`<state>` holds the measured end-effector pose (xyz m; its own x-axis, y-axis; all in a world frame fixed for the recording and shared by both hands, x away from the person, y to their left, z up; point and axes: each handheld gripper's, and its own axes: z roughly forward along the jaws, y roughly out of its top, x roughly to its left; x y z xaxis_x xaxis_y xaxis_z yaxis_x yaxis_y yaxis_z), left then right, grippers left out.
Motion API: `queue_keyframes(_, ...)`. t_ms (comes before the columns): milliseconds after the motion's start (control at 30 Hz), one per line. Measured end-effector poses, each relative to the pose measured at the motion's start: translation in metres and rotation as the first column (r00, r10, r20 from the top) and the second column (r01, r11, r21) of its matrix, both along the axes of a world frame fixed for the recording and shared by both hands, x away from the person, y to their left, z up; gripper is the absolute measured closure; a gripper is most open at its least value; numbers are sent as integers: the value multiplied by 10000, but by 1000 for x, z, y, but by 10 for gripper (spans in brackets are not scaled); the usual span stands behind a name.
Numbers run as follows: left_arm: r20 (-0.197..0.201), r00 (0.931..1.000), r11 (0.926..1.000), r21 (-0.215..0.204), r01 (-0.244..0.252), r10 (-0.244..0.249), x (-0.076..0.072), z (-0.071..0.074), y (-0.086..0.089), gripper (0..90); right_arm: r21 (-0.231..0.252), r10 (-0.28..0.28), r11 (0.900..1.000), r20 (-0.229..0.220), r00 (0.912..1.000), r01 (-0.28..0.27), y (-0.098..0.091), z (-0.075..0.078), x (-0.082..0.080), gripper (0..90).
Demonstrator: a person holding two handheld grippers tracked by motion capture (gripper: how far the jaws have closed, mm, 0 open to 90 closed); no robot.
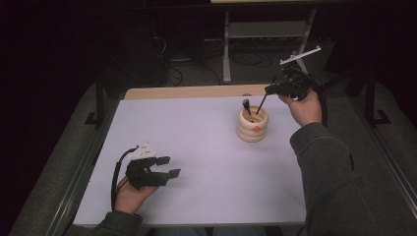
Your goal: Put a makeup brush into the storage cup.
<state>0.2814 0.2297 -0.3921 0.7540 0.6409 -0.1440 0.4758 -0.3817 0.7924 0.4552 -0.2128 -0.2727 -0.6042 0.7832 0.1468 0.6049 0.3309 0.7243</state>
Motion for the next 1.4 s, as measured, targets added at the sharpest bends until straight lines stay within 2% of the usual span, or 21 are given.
queue_keyframes(667, 25, 10000, 9999, -96, -77, 77, 1, 2, 5, 366, -255, -85, 9996, -107, 9999, 83, 8, -16, 10, 847)
queue_keyframes(833, -2, 9999, 9999, -102, -107, 107, 1, 1, 5, 365, -268, -131, 9996, -312, 9994, 122, 8, -23, 11, 846)
queue_keyframes(1400, -23, 9999, 9999, -69, -112, 112, 1, 2, 6, 365, -191, -173, 9997, -612, 9980, 161, 10, -43, 13, 842)
